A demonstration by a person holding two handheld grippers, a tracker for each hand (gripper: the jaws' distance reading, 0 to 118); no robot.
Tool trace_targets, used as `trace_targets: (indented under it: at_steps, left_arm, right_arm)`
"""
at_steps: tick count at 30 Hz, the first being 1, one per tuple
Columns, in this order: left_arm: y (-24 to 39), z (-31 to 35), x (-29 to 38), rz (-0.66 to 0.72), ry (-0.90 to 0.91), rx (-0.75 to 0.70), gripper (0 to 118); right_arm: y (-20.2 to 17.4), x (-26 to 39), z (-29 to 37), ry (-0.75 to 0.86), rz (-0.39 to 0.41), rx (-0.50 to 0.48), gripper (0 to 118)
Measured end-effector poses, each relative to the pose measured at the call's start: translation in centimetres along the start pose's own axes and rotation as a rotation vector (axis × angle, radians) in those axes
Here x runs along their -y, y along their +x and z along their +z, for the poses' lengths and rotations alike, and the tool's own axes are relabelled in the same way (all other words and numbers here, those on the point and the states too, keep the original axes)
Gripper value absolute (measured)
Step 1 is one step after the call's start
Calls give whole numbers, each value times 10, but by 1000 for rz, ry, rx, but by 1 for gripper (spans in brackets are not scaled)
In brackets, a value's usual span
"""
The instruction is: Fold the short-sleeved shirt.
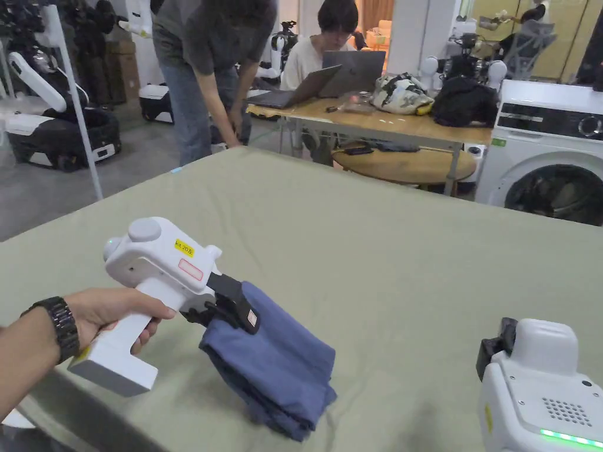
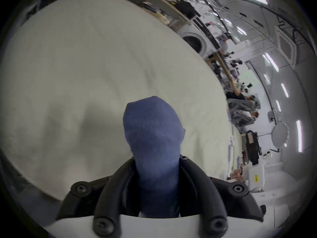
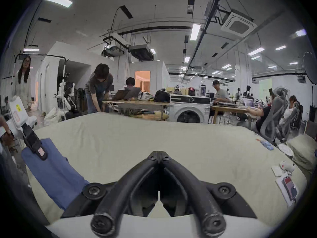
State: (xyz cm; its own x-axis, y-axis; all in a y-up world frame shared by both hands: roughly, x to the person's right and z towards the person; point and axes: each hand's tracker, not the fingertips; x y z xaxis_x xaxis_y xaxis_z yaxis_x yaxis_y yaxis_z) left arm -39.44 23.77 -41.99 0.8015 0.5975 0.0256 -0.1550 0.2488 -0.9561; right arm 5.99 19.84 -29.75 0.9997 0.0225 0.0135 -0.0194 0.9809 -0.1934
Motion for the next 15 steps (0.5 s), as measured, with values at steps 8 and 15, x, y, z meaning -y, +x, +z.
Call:
trace_targets:
  at_steps: [8, 15]
  left_arm:
    - [-62, 73, -29, 31, 66, -272, 20]
    - [-92, 73, -45, 63, 43, -356, 20]
  right_arm:
    - [-65, -9, -25, -18, -7, -64, 0]
    - [-105, -14, -31, -25, 20, -134, 0]
